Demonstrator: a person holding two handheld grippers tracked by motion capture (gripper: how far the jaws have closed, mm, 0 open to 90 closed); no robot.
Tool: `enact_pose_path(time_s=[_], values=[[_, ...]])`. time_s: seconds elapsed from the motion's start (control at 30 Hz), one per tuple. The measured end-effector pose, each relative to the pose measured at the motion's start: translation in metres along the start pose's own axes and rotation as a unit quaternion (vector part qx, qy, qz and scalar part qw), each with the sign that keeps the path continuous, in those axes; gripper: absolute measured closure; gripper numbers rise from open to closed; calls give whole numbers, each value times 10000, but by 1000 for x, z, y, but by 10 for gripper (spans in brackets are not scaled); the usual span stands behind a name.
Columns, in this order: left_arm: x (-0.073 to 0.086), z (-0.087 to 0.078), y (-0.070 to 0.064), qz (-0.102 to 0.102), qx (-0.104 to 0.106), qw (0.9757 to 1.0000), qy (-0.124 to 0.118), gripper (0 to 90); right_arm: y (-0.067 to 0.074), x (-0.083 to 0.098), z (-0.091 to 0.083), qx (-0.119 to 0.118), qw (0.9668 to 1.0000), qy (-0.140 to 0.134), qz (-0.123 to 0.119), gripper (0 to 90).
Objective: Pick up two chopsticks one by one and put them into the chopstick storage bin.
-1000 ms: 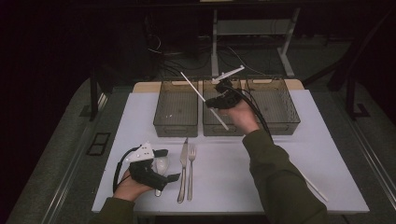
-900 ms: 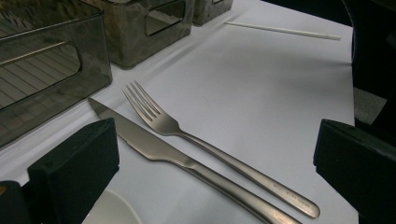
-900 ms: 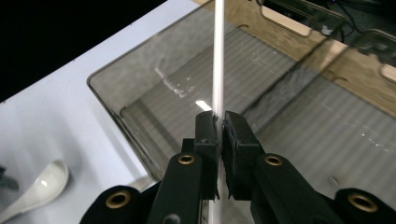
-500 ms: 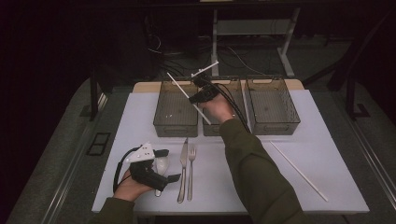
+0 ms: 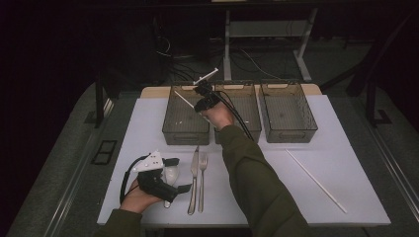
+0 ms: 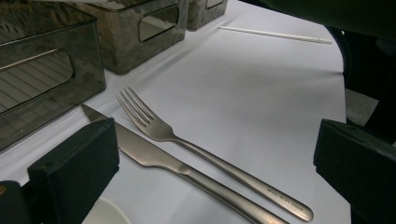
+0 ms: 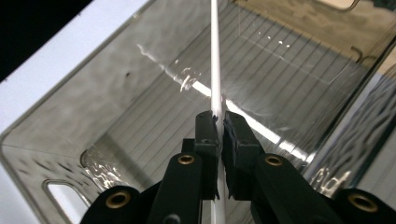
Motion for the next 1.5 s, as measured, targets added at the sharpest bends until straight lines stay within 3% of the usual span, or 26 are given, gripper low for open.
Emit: enact_pose_path(time_s=[0.27, 0.37, 0.53, 0.77, 0.9, 1.13, 1.5], values=[[0, 0, -1, 2, 6, 10000, -14, 0, 3, 2, 11, 81, 9998, 165, 54, 829], [0, 0, 0, 0, 4, 10000, -12, 0, 5, -1, 10, 39, 10000, 79, 15, 697], [0, 0, 0, 9, -8, 10000, -2, 0, 4, -4, -4, -20, 9999, -138, -84, 564], [1, -1, 2, 29, -62, 10000, 45, 0, -2, 3, -38, -252, 9977, -538, -317, 438], [2, 0, 2, 39, -89, 9999, 64, 0, -12, 16, -59, -303, 9963, -726, -341, 397], [3, 1, 4, -7, -94, 9999, 92, 0, -25, 46, -89, -360, 9934, -839, -694, 367], [5, 1, 6, -69, -118, 9998, 119, 0, -34, 97, -125, -544, 9911, -1008, -679, 363]])
Point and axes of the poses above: each handheld gripper's, and its own axes: z roughly forward along the jaws, x roughly out of its underside, y roughly to its left, the point moved 5 cm from there along z, roughly forward along the jaws, and after that the axes turned 4 degrees about -z, right-handed, at the moved point
